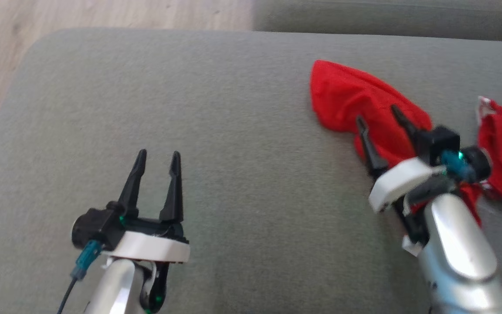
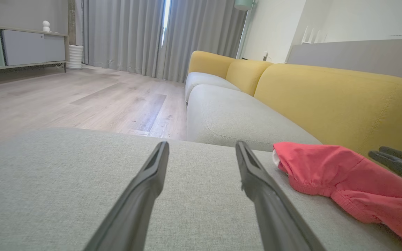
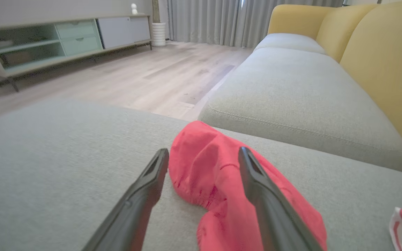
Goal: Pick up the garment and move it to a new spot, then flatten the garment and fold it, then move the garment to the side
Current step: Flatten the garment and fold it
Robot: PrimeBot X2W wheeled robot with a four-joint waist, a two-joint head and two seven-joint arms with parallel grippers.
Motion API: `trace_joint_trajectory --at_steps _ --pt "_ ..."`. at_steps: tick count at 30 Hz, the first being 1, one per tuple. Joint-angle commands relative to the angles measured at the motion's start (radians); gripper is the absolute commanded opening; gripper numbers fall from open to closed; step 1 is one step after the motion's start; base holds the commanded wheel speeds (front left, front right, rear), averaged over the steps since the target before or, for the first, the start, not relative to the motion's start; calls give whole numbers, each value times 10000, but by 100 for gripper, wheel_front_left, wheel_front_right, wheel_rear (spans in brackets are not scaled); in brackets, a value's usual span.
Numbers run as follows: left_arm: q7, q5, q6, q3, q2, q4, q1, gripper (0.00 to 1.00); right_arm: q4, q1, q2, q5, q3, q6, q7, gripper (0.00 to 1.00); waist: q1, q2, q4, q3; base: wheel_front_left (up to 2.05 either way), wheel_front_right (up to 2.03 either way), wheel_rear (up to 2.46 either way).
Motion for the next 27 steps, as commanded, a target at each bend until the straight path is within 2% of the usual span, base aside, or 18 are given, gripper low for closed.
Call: trace_joint_trajectory --at_steps 1,5,9,10,11,16,19,22,24,27 --pt "-95 -89 -35 173 72 -265 -509 100 229 -782 -81 -524 -78 -9 251 100 -2 0 417 240 0 0 0" --pt "-95 -215 16 19 72 -230 -619 100 1496 -1468 -163 -1537 -697 -9 692 100 -2 0 788 312 0 0 0" --pt "-95 -255 25 -80 72 -172 -615 100 2763 -2003 -172 -2048 -696 -9 798 100 -2 0 993 297 0 0 0" --pt "-95 -258 26 -111 72 -148 -608 100 3019 -2152 -157 -2014 -619 -9 684 35 -2 0 1035 272 0 0 0" --pt "-95 -261 29 -136 72 -125 -598 100 3242 -2301 -131 -1941 -516 -9 543 0 -2 0 1068 239 0 0 0" --pt "-95 -239 62 -111 72 -58 -514 100 3732 -2867 60 -945 179 -9 -192 0 -2 0 1085 46 0 0 0" --pt "-95 -185 63 -96 72 -2 -427 100 3603 -3113 128 641 1081 -9 -743 0 -2 0 1093 -164 0 0 0" --pt "-95 -146 58 -97 72 2 -349 100 2920 -3232 135 2501 2159 -9 -1068 0 -2 0 1117 -324 0 0 0" --pt "-95 -127 52 -109 72 -16 -300 100 2517 -3256 137 3579 2420 -9 -1229 0 -2 0 1155 -387 0 0 0" --pt "-95 -95 40 -129 72 -62 -258 100 2467 -3286 138 4360 2299 -9 -1445 0 -2 0 1263 -375 0 0 0"
